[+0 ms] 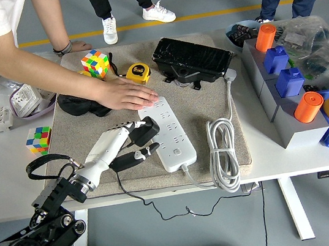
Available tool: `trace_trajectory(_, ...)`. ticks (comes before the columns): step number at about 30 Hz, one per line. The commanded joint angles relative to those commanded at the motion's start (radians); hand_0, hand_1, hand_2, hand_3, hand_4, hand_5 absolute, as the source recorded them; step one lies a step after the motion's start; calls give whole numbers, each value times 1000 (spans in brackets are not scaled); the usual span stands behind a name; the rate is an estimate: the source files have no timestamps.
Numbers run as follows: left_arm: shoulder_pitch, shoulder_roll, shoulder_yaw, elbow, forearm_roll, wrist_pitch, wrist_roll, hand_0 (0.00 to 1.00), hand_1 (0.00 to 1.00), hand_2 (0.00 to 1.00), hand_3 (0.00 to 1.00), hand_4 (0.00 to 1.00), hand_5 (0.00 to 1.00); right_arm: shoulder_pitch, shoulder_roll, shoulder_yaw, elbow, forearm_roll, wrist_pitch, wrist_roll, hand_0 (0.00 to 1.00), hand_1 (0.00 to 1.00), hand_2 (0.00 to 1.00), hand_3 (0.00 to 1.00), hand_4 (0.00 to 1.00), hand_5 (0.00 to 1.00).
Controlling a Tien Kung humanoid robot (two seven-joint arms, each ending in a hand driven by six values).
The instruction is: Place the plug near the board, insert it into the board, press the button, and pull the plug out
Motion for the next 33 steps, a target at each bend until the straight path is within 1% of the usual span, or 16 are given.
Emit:
trace_trajectory(13, -36, -23, 28, 10, -1, -8, 16, 830, 847, 841, 790, 871, 998, 2, 0, 2, 0, 1, 1, 1, 602, 605, 551, 548, 794, 289)
trace_trajectory(33, -52, -30, 39, 11, 0, -14, 25, 827, 843, 835, 785, 874, 998, 4, 1, 6, 2, 1, 0, 4, 601, 602, 550, 548, 794, 287)
